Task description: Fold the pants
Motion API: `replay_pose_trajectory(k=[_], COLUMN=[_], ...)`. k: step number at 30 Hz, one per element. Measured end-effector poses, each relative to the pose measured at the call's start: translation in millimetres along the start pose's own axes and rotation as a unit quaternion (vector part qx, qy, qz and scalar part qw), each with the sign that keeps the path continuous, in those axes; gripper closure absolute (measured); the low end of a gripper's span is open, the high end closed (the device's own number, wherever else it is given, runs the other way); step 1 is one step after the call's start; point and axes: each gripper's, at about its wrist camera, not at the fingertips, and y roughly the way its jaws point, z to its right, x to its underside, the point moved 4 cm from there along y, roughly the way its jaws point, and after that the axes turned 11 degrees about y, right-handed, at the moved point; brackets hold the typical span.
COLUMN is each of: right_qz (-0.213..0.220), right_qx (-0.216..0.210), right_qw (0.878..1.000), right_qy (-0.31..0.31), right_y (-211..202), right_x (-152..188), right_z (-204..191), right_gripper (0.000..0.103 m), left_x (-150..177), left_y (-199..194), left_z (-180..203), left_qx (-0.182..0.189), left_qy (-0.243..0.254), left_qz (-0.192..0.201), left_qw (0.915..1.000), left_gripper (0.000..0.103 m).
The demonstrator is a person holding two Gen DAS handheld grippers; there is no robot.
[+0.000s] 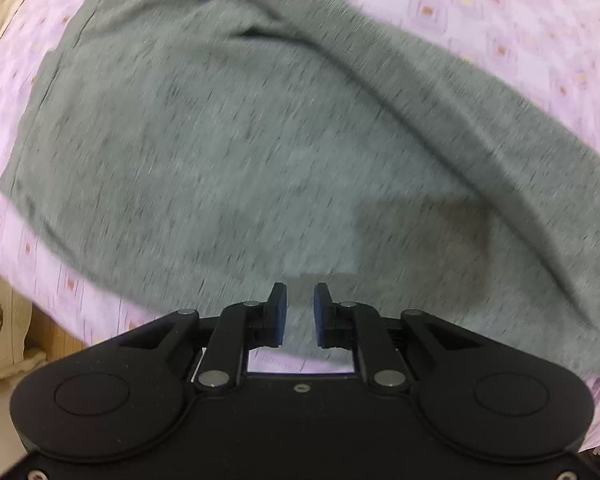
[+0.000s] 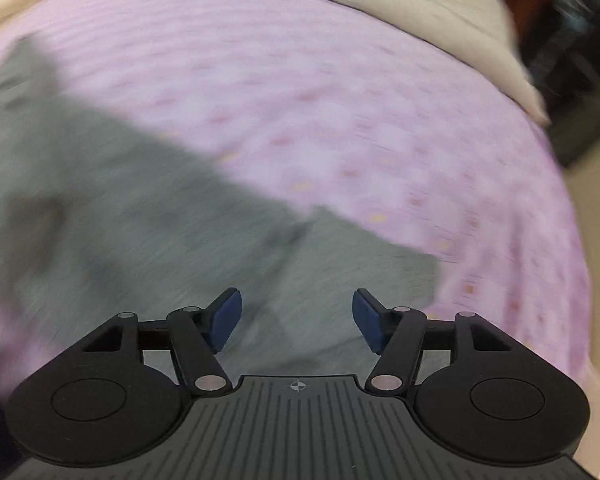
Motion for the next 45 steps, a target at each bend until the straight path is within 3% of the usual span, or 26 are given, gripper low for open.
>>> replay_pose_trajectory(k=[4, 10, 14, 19, 24, 28, 31, 34, 37, 39, 41, 43, 45], right_qz=[-0.056, -0.091, -0.106, -0.107, -0.107, -0.08, -0.053, -0.037, -0.063, -0.1, -0.132, -0.112, -0.091], right_qx=[0.019, 0.083, 0.095, 0.099, 0.086, 0.067, 0.055, 0.054, 0.057, 0.055, 0.073, 0.106, 0.106], right_qw=[0.995, 0.988, 0.984, 0.981, 0.98, 0.975, 0.962, 0.932, 0.9, 0.891, 0.896, 0.909, 0.92], right_qy=[0.082, 0.096, 0.105, 0.128, 0.147, 0.195, 0.263, 0.358, 0.428, 0.439, 0.417, 0.386, 0.366], right_y=[44.1, 60.2, 58.3, 58.0, 55.8, 39.2, 12.1, -12.2, -10.1, 6.8, 17.4, 8.6, -1.1], right_x=[-12.9, -1.2, -2.5, -6.9, -6.2, -6.4, 0.0, 22.5, 58.2, 76.7, 86.6, 87.1, 83.2], right_z=[-4.7, -19.9, -26.1, -18.6, -10.1, 8.8, 40.7, 85.7, 121.0, 131.0, 131.8, 127.1, 121.8], right_gripper=[0.045, 0.046, 0.067, 0.075, 0.097, 0.098, 0.098, 0.098, 0.098, 0.097, 0.093, 0.093, 0.092], left_x=[-26.3, -44.0, -42.4, -28.3, -29.0, -26.4, -19.9, -14.2, -10.2, -8.3, -5.6, -2.8, 1.2], left_y=[-9.0, -15.3, -12.1, -9.3, -0.7, 1.2, -2.9, -5.6, -8.3, -9.0, -10.6, -12.9, -15.6], left_z=[4.5, 5.0, 8.5, 13.3, 20.7, 28.4, 32.8, 40.2, 46.5, 51.3, 53.5, 55.6, 56.1], left_qx=[0.009, 0.021, 0.026, 0.025, 0.025, 0.02, 0.023, 0.02, 0.021, 0.017, 0.016, 0.01, 0.005], left_qy=[0.026, 0.063, 0.088, 0.113, 0.108, 0.105, 0.099, 0.104, 0.1, 0.101, 0.1, 0.099, 0.099], left_qz=[0.012, 0.018, 0.013, 0.013, 0.016, 0.017, 0.015, 0.013, 0.012, 0.013, 0.011, 0.012, 0.018], left_qw=[0.9996, 0.9976, 0.9957, 0.9932, 0.9937, 0.9941, 0.9948, 0.9943, 0.9947, 0.9947, 0.9948, 0.9949, 0.995], left_gripper=[0.083, 0.082, 0.082, 0.082, 0.082, 0.082, 0.082, 0.082, 0.082, 0.082, 0.082, 0.082, 0.082])
